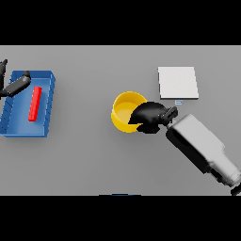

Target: Pick up the red beaker and tilt it to pour out 1 green nut into yellow bowl. Pick up the yellow bowl and place it on the metallic measuring scale.

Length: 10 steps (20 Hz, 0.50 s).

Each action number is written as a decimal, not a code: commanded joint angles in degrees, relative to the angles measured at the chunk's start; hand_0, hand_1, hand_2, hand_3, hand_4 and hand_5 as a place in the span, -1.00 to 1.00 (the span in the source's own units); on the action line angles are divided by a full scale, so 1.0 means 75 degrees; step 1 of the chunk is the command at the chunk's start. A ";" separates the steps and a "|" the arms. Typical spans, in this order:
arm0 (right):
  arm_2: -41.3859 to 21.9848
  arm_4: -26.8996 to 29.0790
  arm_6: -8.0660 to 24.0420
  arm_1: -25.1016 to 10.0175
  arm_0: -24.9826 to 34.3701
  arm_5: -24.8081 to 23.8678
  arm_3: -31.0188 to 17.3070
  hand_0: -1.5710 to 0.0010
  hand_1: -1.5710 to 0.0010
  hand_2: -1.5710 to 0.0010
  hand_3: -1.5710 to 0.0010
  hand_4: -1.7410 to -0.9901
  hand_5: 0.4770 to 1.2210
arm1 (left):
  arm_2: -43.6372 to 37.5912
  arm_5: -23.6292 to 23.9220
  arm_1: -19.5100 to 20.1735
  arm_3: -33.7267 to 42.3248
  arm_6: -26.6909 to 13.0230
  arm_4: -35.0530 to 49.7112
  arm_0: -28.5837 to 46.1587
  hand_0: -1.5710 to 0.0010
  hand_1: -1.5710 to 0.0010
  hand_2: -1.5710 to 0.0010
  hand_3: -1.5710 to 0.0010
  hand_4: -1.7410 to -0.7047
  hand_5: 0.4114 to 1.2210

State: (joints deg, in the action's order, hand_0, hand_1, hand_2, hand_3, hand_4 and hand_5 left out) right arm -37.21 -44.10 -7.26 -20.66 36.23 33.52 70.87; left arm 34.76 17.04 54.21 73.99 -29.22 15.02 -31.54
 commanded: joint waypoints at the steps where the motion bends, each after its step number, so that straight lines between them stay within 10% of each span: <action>1: 0.0001 0.0013 0.0121 -0.0036 -0.0074 0.0016 0.0145 -0.93 -0.92 -0.85 -0.52 -0.95 0.96 | 0.0042 -0.0010 -0.0016 -0.0004 -0.0048 -0.0030 -0.0002 1.00 1.00 1.00 1.00 0.81 -0.23; 10: 0.0733 0.0611 0.0781 -0.0805 0.0386 0.0858 0.1490 -0.99 -0.99 -0.97 -0.67 -0.96 0.99 | 0.0036 -0.0003 -0.0004 0.0037 -0.0131 -0.0002 -0.0004 1.00 1.00 1.00 1.00 0.82 -0.23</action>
State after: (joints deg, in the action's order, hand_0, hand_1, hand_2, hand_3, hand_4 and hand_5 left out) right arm -31.72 -39.51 -1.31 -26.73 39.13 39.96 82.02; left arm 35.02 17.03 54.19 74.26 -30.20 15.01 -31.56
